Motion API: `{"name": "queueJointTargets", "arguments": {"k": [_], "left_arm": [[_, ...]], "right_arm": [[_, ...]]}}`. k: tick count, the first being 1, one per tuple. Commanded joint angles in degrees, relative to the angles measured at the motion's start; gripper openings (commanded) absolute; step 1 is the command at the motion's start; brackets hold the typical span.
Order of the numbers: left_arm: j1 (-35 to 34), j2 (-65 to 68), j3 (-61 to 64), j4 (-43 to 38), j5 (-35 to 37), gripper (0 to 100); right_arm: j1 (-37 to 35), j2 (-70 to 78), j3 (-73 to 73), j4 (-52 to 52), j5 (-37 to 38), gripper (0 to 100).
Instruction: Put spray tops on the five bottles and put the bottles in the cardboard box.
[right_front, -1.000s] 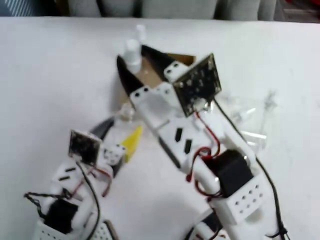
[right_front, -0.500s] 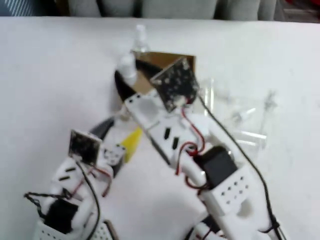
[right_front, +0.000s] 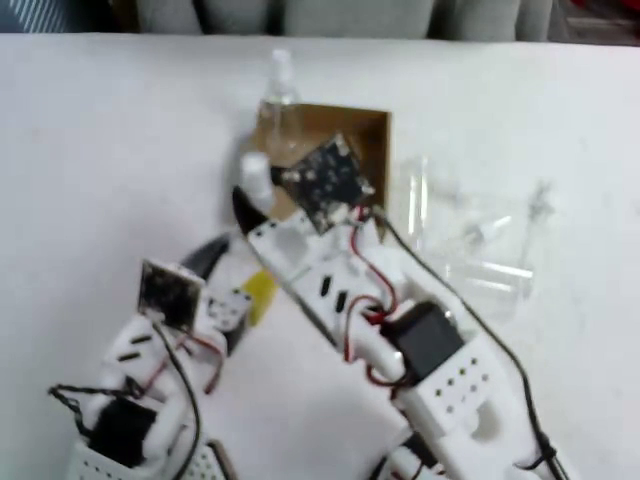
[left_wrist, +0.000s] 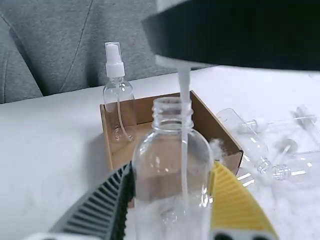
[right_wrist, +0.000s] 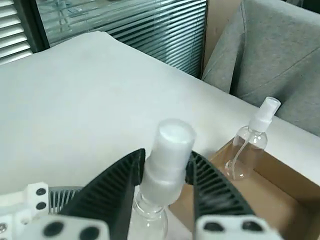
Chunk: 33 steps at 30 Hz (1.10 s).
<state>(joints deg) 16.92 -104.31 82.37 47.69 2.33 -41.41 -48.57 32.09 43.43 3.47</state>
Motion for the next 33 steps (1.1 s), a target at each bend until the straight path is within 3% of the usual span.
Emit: {"name": "queueJointTargets", "arguments": {"k": [1, 11, 16, 20, 26, 33], "left_arm": [[-0.84, -0.22, -0.79, -1.85, -0.53, 2], [-0.84, -0.22, -0.53, -1.93, -0.53, 2], [-0.84, -0.22, -0.44, -1.93, -0.53, 2], [-0.84, -0.22, -0.35, -1.93, -0.53, 2], [-0.84, -0.22, 1.32, -2.81, -0.53, 2], [-4.53, -0.22, 6.07, -12.31, -0.09, 2]], "right_arm": [[-0.22, -1.98, -0.79, 3.74, -3.87, 20.5], [0.04, -7.08, -4.48, 5.76, -6.77, 23.8], [0.57, -7.52, -7.82, 13.49, -6.86, 15.4], [6.2, -6.64, -6.68, 17.27, -6.77, 1.3], [18.59, -6.81, 2.2, 20.44, -6.77, 7.3], [28.44, -6.29, 16.62, 17.45, -7.21, 7.2]]}}
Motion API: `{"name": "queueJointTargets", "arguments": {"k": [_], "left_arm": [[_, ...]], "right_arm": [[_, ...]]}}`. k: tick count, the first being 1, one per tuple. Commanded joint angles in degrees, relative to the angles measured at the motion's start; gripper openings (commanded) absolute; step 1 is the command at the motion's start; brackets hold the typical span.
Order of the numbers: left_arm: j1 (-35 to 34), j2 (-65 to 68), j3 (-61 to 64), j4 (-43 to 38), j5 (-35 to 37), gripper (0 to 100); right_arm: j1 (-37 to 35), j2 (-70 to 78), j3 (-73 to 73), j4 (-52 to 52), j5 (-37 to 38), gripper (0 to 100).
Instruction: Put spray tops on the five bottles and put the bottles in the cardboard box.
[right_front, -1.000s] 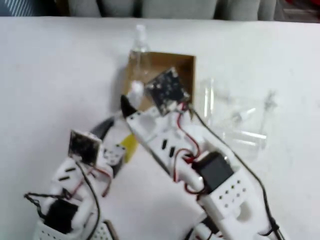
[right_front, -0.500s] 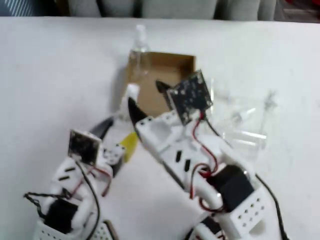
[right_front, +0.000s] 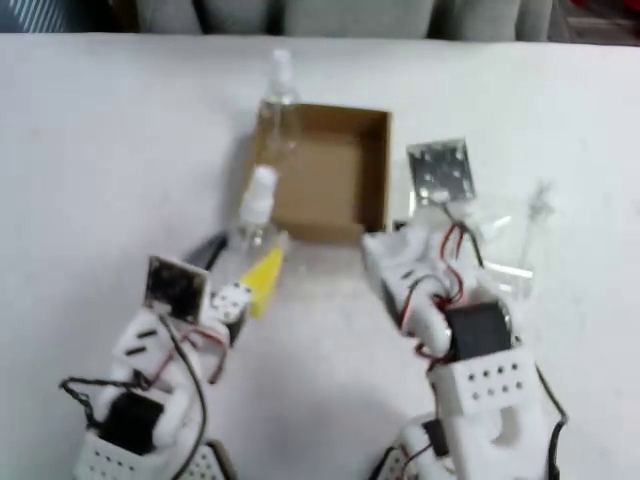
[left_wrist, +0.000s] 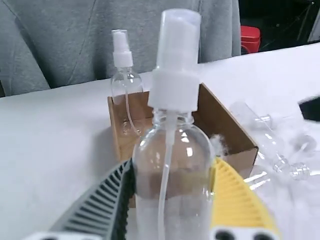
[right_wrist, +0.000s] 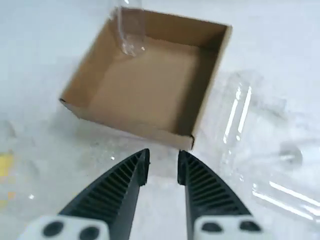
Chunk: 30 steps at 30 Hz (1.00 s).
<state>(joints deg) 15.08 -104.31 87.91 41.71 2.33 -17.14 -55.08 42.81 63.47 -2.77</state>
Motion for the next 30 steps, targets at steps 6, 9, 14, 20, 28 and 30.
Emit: {"name": "queueJointTargets", "arguments": {"k": [6, 9, 14, 20, 28, 30], "left_arm": [[-3.21, -0.22, 5.36, -16.09, 0.0, 2], [-3.38, -0.22, 6.33, -20.92, 0.0, 2], [-3.38, 0.04, 5.71, -28.84, 0.0, 2], [-5.14, 0.22, 2.64, -35.96, -0.26, 2], [-5.58, 24.22, -17.93, -39.91, 0.0, 2], [-5.58, 33.27, -24.26, -39.91, 0.0, 2]], "right_arm": [[4.26, -0.31, 21.36, -15.16, -1.05, 2.6], [4.7, -0.31, 25.76, -17.71, -0.7, 1.5], [5.14, -0.31, 29.89, -17.63, -0.53, 1.7], [9.1, -0.31, 32.7, -17.54, 0.88, 1.7], [9.27, -0.31, 36.57, -17.89, 7.65, 1.7], [9.27, -0.31, 36.57, -17.89, 7.91, 1.7]]}}
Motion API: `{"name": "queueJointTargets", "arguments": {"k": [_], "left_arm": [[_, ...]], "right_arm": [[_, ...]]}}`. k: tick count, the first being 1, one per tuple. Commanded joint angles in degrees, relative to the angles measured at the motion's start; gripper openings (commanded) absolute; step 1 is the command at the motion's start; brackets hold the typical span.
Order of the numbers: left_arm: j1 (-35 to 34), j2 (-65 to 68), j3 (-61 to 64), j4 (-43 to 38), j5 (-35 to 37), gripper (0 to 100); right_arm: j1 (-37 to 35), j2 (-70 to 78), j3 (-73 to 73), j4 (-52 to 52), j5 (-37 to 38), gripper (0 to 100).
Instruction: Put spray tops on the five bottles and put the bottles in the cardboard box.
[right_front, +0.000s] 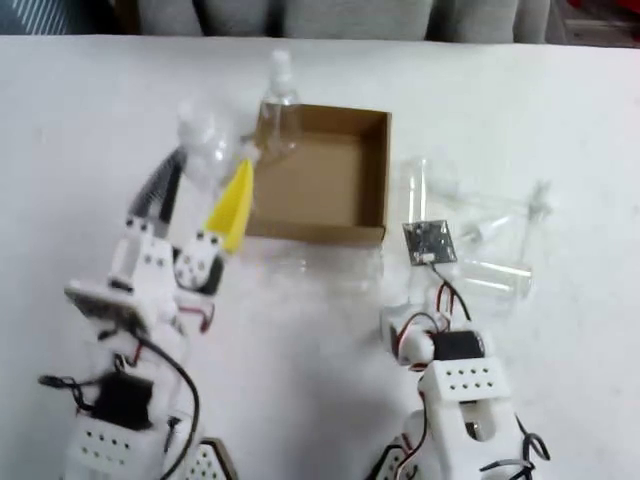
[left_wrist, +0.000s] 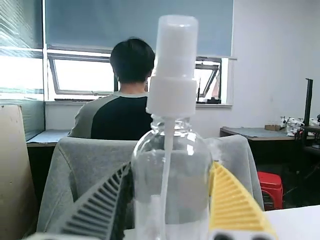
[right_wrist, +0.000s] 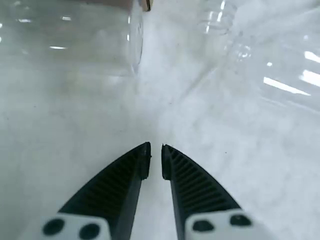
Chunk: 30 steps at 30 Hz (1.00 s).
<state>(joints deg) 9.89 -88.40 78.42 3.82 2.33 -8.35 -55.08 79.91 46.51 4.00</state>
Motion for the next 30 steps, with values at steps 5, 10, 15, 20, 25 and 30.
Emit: {"name": "queueJointTargets", "arguments": {"k": [5, 10, 15, 20, 25, 30], "left_arm": [[-1.71, 31.96, -25.32, -2.02, 0.09, 2], [-1.45, 41.54, -30.59, -4.04, 0.09, 2], [-1.54, 50.15, -30.68, -13.71, 0.09, 2], [-1.89, 57.8, -30.24, -19.16, 1.23, 2], [-1.89, 65.01, -27.78, -28.57, 5.1, 2], [-1.98, 72.13, -27.34, -35.78, 4.92, 2]], "right_arm": [[0.57, -0.31, -0.53, -0.92, 1.23, 1.7], [0.84, -0.22, 0.09, -0.92, 1.32, 1.7], [0.48, -0.31, 0.79, -1.01, 1.32, 1.7], [0.48, -0.31, 0.79, -1.01, 1.41, 1.7], [0.57, -0.31, 0.88, -1.01, 1.41, 1.7], [0.48, -0.31, 0.88, -1.01, 1.41, 1.7]]}}
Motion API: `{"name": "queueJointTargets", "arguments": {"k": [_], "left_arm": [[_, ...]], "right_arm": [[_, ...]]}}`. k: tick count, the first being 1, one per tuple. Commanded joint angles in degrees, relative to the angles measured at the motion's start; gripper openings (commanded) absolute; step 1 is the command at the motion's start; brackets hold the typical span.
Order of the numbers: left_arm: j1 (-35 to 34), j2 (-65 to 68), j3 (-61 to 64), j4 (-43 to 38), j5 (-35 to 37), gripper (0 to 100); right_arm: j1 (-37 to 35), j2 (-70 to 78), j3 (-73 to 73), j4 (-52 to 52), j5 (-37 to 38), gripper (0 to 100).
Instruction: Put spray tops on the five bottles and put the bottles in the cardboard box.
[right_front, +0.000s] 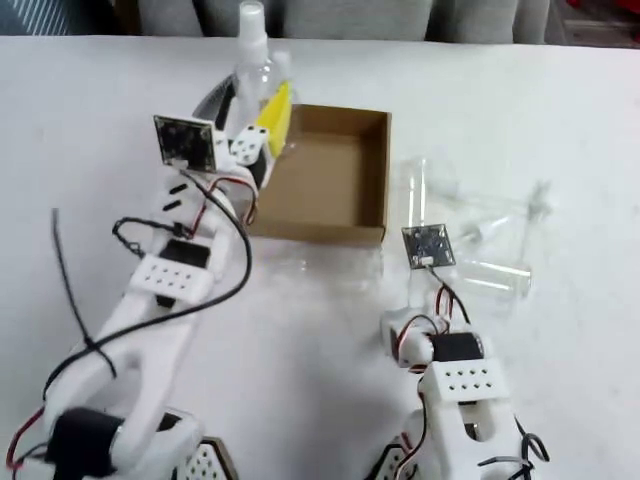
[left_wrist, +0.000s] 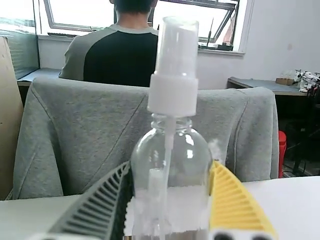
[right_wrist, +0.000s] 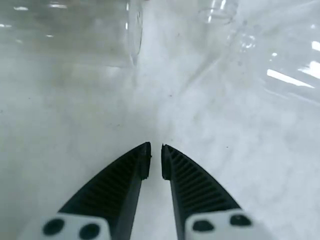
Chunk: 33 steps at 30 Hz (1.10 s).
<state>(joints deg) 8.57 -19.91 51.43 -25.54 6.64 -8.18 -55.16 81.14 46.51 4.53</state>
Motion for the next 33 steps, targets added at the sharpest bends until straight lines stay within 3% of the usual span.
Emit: {"name": "queueJointTargets", "arguments": {"k": [1, 23, 33], "left_arm": [[-0.66, 5.14, -0.35, -7.74, 0.62, 2], [-0.4, 36.62, -1.05, -41.76, 0.53, 2], [-0.66, 45.76, -7.56, -43.16, 0.53, 2]], "right_arm": [[0.31, -0.22, -0.35, -1.01, 0.88, 1.7], [0.31, -0.04, -0.26, -1.01, 6.07, 1.8], [0.31, 0.13, -0.26, -1.01, 6.24, 1.8]]}}
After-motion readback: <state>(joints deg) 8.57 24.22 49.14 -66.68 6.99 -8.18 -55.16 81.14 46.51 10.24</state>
